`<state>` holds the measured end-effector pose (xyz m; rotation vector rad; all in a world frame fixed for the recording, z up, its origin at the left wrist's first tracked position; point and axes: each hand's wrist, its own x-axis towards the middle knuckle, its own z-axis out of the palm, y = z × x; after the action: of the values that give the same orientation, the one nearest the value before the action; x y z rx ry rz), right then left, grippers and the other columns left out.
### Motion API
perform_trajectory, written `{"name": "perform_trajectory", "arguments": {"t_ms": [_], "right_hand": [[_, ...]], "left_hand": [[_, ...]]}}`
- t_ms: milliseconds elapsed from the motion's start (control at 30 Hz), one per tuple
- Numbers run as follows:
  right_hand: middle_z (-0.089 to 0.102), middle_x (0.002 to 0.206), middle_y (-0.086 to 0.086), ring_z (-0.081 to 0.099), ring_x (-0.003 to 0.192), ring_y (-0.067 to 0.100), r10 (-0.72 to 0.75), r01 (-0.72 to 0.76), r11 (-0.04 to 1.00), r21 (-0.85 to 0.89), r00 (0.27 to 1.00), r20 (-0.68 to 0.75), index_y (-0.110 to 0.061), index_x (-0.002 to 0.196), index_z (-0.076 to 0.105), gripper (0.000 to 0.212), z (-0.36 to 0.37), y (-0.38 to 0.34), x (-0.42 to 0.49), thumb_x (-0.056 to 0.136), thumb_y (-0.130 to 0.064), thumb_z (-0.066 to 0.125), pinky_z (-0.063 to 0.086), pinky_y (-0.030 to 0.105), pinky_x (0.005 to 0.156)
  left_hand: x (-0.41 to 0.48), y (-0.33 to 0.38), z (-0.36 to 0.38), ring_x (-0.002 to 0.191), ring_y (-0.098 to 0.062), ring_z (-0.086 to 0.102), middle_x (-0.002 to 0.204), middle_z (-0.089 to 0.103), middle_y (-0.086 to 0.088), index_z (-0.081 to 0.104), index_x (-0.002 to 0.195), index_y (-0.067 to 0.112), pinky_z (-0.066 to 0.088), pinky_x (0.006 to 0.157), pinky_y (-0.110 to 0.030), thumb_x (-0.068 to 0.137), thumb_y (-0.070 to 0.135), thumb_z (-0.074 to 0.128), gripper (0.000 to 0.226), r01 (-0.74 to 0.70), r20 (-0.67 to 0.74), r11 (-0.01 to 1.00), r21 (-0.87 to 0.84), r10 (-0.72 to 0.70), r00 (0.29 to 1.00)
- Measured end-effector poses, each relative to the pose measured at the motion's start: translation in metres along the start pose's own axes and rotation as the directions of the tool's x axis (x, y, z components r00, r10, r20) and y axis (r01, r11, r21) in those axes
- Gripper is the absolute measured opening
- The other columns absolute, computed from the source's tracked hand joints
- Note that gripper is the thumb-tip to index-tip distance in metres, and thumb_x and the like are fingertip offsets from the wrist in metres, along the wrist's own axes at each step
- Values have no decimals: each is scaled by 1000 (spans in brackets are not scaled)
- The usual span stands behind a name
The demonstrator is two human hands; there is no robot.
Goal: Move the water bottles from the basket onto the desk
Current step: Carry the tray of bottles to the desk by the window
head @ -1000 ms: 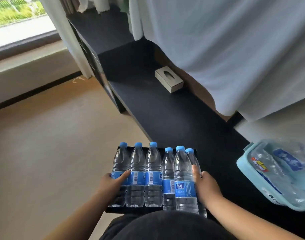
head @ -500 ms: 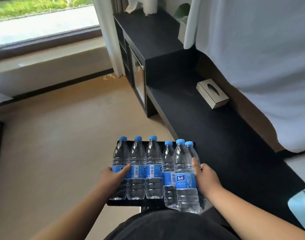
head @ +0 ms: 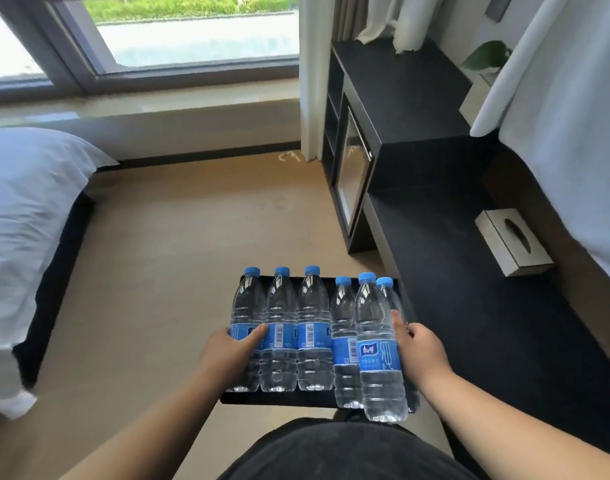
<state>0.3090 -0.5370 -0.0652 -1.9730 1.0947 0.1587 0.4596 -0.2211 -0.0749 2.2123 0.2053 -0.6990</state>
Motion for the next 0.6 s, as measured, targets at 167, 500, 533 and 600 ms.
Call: {"name": "perform_trajectory", "arguments": {"t_ms": [167,500,533,600], "right_hand": [[76,73,3,73,71,22,-15,11,997,78,998,58,-10,86,69,70,12,-29,38,94,-74,45,56,39,63],[76,74,-2,73,70,12,-106,93,992,84,980,168,-14,91,70,68,-6,-97,156,94,-76,43,51,29,56],[76,77,-2,73,72,12,-110,98,992,80,978,177,-15,93,70,69,-10,-103,169,92,-78,42,53,30,59],[77,91,0,73,85,18,-116,107,993,57,974,194,-17,102,69,72,-18,-116,194,91,-82,40,58,37,72]], "left_hand": [[21,10,-10,57,-2,72,69,76,11,71,89,22,51,47,-21,73,71,75,51,42,-52,998,-41,-44,998],[93,75,2,63,-10,75,69,77,8,73,89,21,60,59,-31,72,72,77,54,122,-152,985,-123,-140,978],[100,84,4,63,-10,75,69,77,9,73,89,21,60,59,-31,71,72,77,54,126,-160,983,-134,-147,976],[116,101,10,66,-13,77,72,79,7,73,92,19,63,64,-35,71,69,80,54,139,-154,974,-179,-167,974]]}}
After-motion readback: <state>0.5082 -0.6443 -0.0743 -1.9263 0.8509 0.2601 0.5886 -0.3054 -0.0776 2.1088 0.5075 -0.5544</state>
